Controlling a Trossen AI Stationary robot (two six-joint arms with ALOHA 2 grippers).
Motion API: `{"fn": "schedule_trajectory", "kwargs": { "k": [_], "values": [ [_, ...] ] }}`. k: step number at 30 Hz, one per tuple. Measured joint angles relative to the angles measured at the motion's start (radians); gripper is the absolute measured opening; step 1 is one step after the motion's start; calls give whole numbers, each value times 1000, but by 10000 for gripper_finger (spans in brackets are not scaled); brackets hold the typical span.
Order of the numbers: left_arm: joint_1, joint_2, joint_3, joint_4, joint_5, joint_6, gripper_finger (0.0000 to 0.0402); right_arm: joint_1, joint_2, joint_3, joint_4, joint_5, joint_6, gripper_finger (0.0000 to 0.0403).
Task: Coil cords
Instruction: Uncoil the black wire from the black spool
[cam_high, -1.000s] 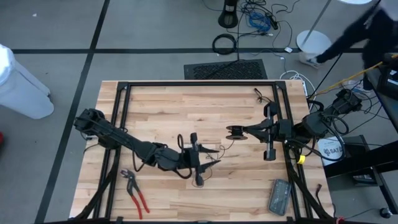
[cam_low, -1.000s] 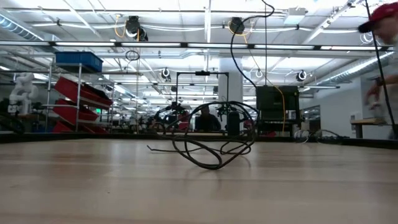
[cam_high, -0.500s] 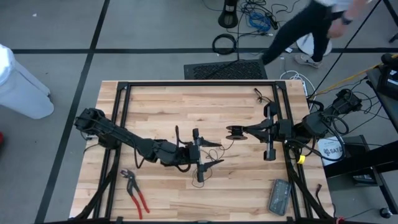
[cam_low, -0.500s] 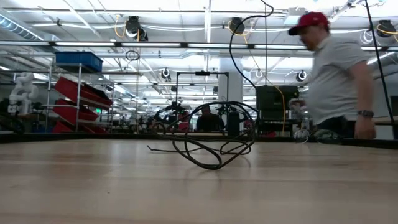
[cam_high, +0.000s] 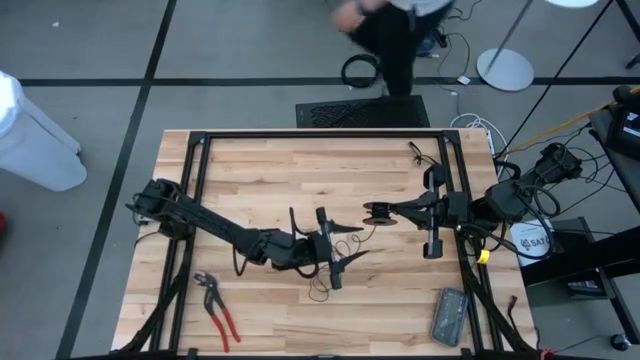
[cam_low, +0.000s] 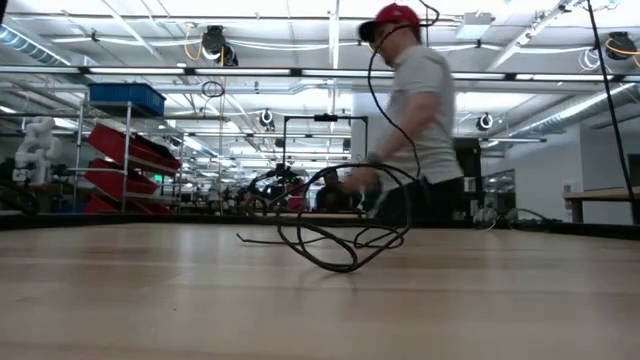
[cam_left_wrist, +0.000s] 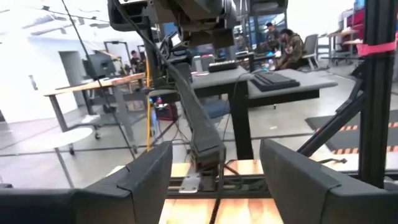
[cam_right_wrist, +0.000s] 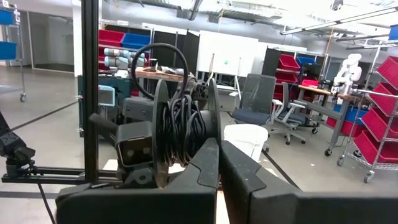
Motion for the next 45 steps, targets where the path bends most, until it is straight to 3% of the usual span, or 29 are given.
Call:
{"fn": "schedule_trajectory", "kwargs": {
  "k": [9, 20, 27, 30, 34, 41, 45],
  "values": [
    [-1, 0, 0, -20, -2, 14, 126, 0, 0, 0, 0, 0, -1, 0],
    [11, 0, 0, -42, -14, -10, 98, 0, 0, 0, 0, 0, -1, 0],
    [11, 0, 0, -59, -31, -11, 10, 0, 0, 0, 0, 0, -1, 0],
    [8, -6, 0, -66, -52, 17, 7, 0, 0, 0, 0, 0, -1, 0],
    [-22, -41, 0, -75, -164, 132, 4, 0, 0, 0, -8, 0, 0, 0],
    [-124, -152, 0, -99, -344, 305, 3, 0, 0, 0, -23, 0, -1, 0],
    [-187, -203, 1, -93, -398, 372, 3, 0, 0, 0, -32, 0, -9, 0]
  ]
}}
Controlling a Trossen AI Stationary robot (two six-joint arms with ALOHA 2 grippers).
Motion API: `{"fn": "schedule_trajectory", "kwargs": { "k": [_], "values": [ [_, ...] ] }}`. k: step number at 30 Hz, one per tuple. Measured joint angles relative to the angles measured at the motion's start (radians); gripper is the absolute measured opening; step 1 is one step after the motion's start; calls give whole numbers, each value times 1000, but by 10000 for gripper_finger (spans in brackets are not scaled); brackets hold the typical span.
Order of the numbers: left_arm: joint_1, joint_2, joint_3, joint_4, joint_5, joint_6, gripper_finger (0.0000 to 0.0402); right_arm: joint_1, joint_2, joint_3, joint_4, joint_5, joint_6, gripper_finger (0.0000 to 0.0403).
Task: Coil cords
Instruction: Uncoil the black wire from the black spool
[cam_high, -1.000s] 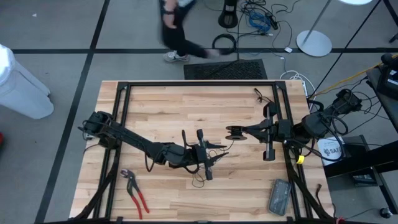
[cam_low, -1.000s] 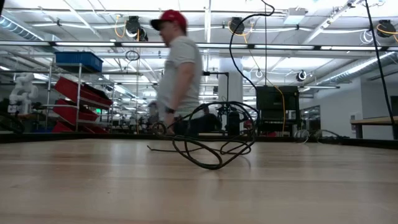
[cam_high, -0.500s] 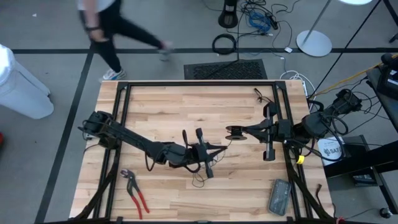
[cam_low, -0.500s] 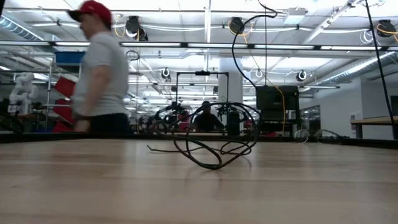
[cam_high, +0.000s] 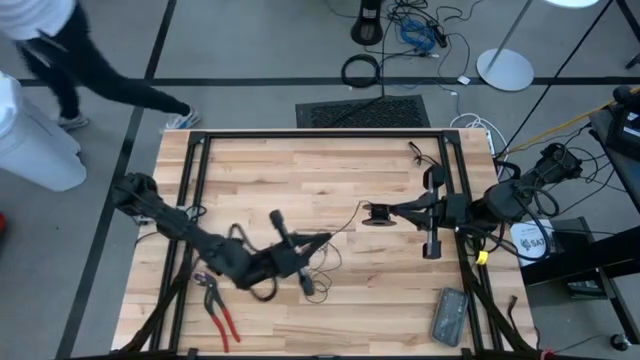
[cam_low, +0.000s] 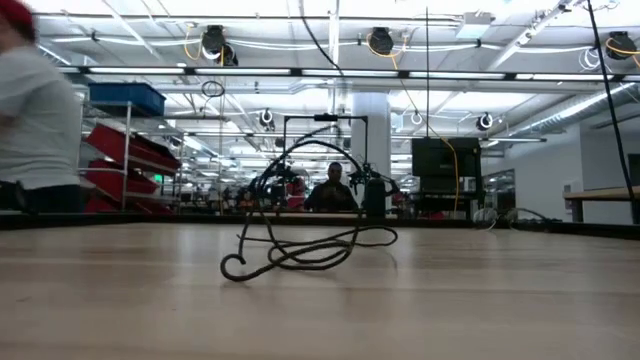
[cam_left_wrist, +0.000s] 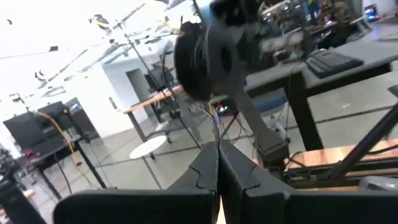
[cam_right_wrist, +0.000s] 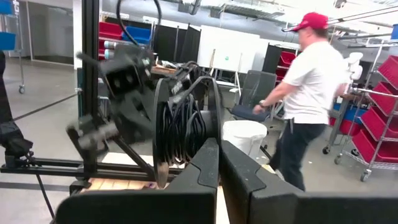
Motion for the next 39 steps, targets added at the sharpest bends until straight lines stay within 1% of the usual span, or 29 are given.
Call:
{"fn": "schedule_trajectory", "kwargs": {
  "k": [3, 7, 16, 19, 21, 23, 27, 29, 33, 36, 39],
  "values": [
    [-39, -28, 0, -1, -20, 41, 3, 0, 6, 0, -4, 0, -23, 0],
    [-69, -55, 0, 8, -27, 47, 2, -7, 27, 0, -3, 0, -66, 0],
    [-93, -60, 0, 17, -25, 71, 2, -53, 98, 0, 10, 1, -167, 0],
    [-100, -60, 0, 31, -10, 71, 2, -64, 122, 0, 18, 1, -215, 0],
    [-109, -60, 0, 41, 27, 70, 2, -70, 137, 0, 19, 8, -247, 0],
    [-118, -60, 0, 60, 69, 69, 2, -71, 154, 0, 24, 50, -276, 0],
    [-135, -60, 0, 90, 155, 61, 2, -70, 194, 0, 33, 188, -349, 0],
    [-142, -60, 0, 90, 189, 61, 2, -70, 218, 0, 49, 241, -389, 0],
    [-147, -60, 0, 90, 226, 56, 2, -68, 266, 0, 108, 307, -473, 0],
    [-142, -58, 0, 82, 271, 0, 2, -68, 304, 0, 174, 347, -541, 0],
    [-122, -47, 0, 69, 342, -67, 2, -68, 339, 1, 252, 391, -611, 0]
  ]
}}
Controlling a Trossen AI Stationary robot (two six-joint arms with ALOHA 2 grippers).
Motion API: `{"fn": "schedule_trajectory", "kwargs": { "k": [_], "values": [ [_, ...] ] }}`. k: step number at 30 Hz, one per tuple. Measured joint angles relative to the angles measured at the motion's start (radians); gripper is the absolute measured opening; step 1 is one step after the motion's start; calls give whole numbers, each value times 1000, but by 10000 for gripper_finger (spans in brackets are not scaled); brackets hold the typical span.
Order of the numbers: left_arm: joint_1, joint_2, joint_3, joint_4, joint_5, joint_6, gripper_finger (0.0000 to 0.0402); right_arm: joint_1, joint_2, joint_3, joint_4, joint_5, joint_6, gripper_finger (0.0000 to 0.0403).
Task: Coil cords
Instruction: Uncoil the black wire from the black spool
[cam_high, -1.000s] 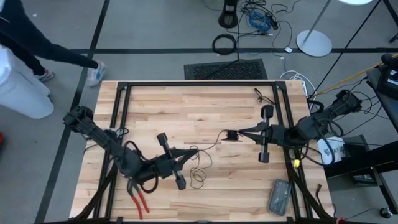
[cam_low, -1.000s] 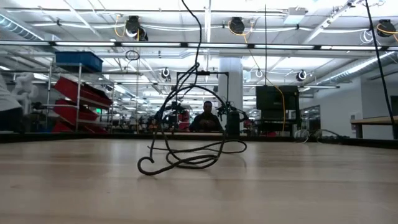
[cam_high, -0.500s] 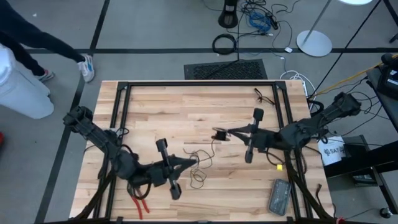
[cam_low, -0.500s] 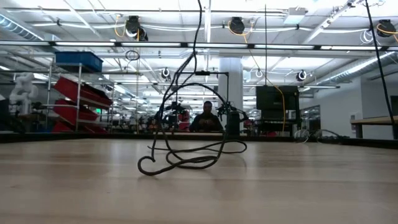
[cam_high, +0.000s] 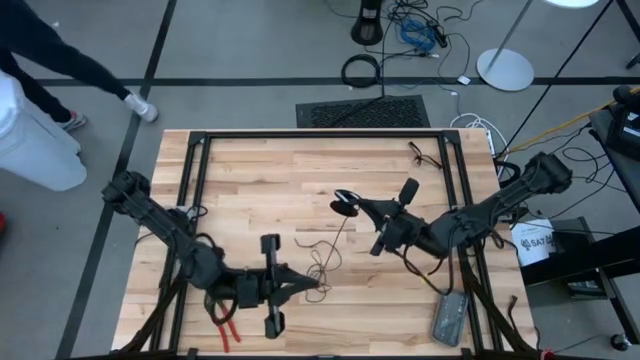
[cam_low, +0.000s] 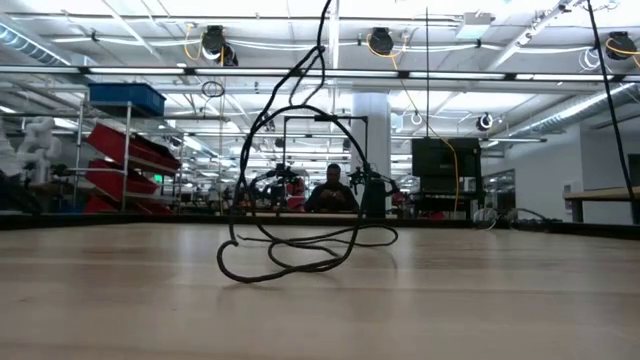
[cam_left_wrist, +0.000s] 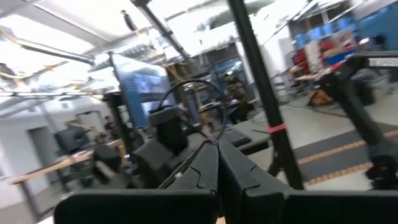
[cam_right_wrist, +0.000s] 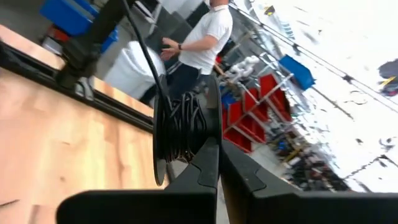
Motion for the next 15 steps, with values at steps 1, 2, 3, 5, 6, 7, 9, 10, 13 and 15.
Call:
{"fn": "schedule_trajectory", "kwargs": {
  "k": [1, 2, 3, 5, 6, 7, 9, 10, 13, 15],
  "values": [
    [7, 6, 0, -8, 24, -15, 2, 0, 9, 0, 23, 9, -20, 0],
    [14, 13, 0, -15, 43, -29, 2, -1, 18, 0, 48, 21, -40, 0],
    [22, 23, 0, -16, 63, -44, 2, 0, 26, 0, 74, 33, -59, 0],
    [39, 46, 0, -16, 94, -56, 1, 5, 37, 0, 117, 62, -97, 0],
    [48, 61, 0, -16, 105, -56, 1, 9, 40, 0, 135, 75, -117, 0],
    [57, 75, 0, -16, 112, -56, 1, 13, 43, 0, 158, 87, -134, 0],
    [76, 101, 0, -18, 116, -56, 1, 24, 44, 0, 193, 104, -164, 0],
    [86, 114, 0, -18, 117, -56, 1, 30, 43, 0, 209, 112, -174, 0],
    [119, 146, 0, -17, 117, -57, 1, 50, 36, 0, 253, 114, -192, 0],
    [141, 166, 0, -18, 117, -75, 1, 61, 30, 0, 283, 112, -195, 0]
  ]
}}
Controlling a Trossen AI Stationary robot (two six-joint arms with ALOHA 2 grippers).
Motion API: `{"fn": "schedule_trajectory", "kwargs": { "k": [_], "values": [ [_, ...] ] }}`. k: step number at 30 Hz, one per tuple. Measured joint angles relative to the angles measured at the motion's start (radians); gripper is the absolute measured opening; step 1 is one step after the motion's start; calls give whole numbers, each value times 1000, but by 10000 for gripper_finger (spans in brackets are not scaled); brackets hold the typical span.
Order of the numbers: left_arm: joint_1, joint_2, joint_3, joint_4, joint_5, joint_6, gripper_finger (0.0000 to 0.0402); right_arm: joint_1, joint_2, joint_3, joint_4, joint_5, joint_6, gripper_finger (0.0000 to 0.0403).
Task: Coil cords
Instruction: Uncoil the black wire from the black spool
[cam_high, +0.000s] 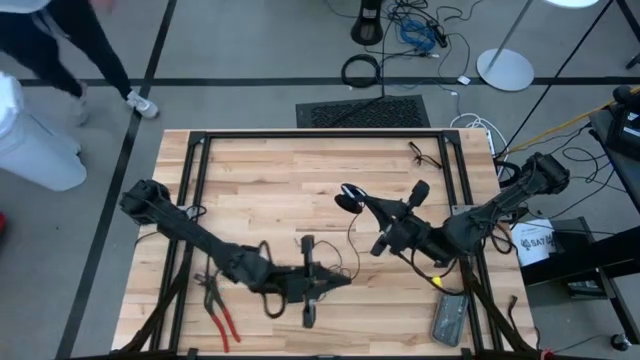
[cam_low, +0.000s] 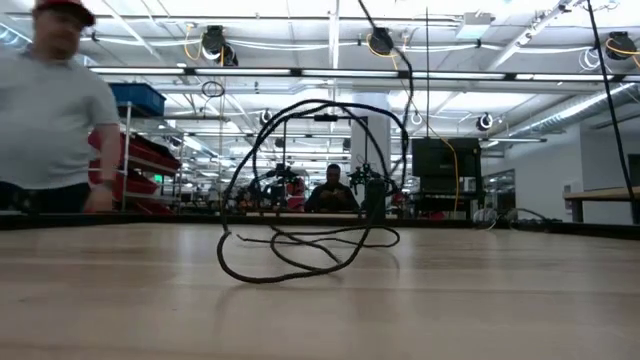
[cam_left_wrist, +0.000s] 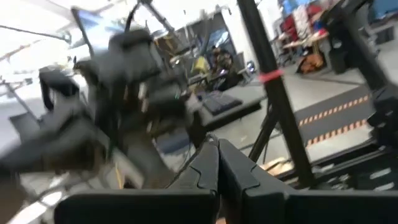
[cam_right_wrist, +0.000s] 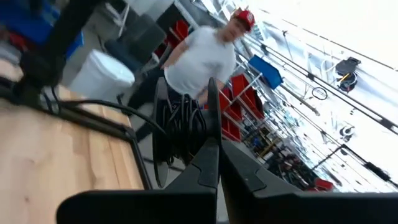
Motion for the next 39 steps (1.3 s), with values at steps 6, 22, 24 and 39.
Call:
{"fn": "schedule_trajectory", "kwargs": {
  "k": [6, 22, 24, 39],
  "values": [
    [64, 38, 0, -80, 16, -67, 1, 30, -10, 0, 78, -3, -23, 0],
    [131, 38, 0, -293, -58, -138, 1, 169, -10, 102, 132, -3, -44, 0],
    [131, 38, 0, -323, -124, -137, 1, 191, -10, 113, 129, -3, -44, 0],
    [113, -91, 0, -574, -415, -139, 2, 291, -10, 166, 126, 27, -41, 0]
  ]
}}
